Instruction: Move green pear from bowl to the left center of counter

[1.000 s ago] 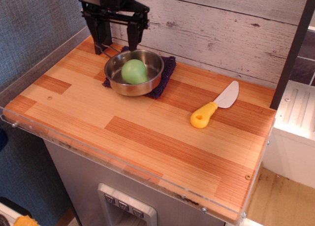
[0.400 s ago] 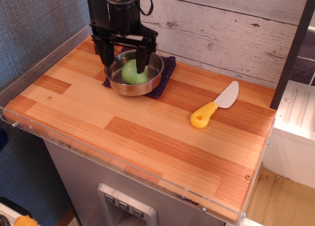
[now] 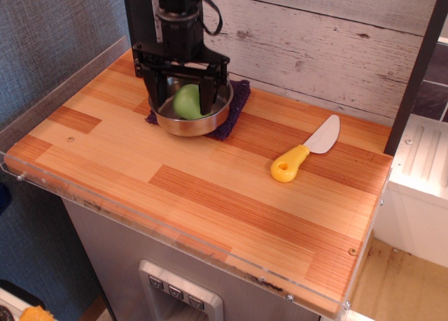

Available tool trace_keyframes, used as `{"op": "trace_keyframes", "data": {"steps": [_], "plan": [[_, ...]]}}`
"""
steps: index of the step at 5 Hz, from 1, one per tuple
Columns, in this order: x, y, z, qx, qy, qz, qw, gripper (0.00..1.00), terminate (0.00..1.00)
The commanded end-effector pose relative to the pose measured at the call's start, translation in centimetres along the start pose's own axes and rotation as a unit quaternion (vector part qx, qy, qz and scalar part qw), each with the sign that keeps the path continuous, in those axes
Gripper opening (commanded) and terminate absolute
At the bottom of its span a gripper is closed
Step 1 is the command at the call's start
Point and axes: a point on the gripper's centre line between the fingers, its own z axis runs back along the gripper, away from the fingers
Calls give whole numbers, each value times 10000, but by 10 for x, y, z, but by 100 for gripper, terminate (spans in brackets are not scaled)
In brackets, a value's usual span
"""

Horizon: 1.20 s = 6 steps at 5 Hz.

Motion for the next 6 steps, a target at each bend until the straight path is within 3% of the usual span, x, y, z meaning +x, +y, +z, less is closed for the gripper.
{"op": "trace_keyframes", "data": {"steps": [1,2,4,5,6], "plan": [[10,12,0,150,-31,37,9999,100,0],[10,11,3,116,-75,-28,9999,0,0],[9,-3,36,-30,-517,-358,9980,0,0],[-2,10,63,-81,-970,-181,9951,0,0],[-14,46,66,312,-858,90,9958,0,0]]}}
